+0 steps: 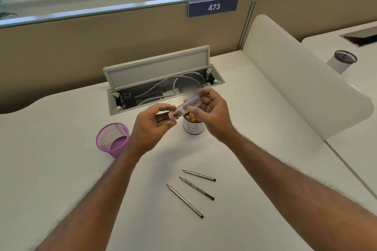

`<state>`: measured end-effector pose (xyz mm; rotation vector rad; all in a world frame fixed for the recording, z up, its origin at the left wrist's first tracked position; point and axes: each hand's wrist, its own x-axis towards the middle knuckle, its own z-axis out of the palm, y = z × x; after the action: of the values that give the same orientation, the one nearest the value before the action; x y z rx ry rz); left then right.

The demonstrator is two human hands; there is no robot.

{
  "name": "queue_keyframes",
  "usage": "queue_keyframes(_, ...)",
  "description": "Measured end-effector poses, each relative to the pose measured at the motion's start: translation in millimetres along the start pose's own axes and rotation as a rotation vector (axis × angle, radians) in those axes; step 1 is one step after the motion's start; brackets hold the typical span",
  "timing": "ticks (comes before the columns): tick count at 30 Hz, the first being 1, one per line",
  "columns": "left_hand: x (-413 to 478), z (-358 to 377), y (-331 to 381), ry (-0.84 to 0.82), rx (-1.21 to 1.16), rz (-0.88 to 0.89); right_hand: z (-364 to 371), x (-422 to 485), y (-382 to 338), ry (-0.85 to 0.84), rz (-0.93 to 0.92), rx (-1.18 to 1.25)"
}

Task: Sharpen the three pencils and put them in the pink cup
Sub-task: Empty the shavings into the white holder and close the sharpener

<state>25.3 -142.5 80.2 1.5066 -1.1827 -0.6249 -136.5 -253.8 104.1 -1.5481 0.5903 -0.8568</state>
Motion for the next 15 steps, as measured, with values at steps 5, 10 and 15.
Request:
queue_keyframes(5, -18, -13, 3, 0.028, 0.004, 0.012, 11, -6, -2, -0.062, 0.000, -0.007)
queue_keyframes(10, -28, -24, 3, 0.063, 0.058, 0.027, 23, -10, -5, -0.099, -0.024, -0.008)
queue_keyframes(15, -30, -27, 3, 0.025, 0.047, 0.000, 27, -12, -6, -0.109, -0.035, 0.026)
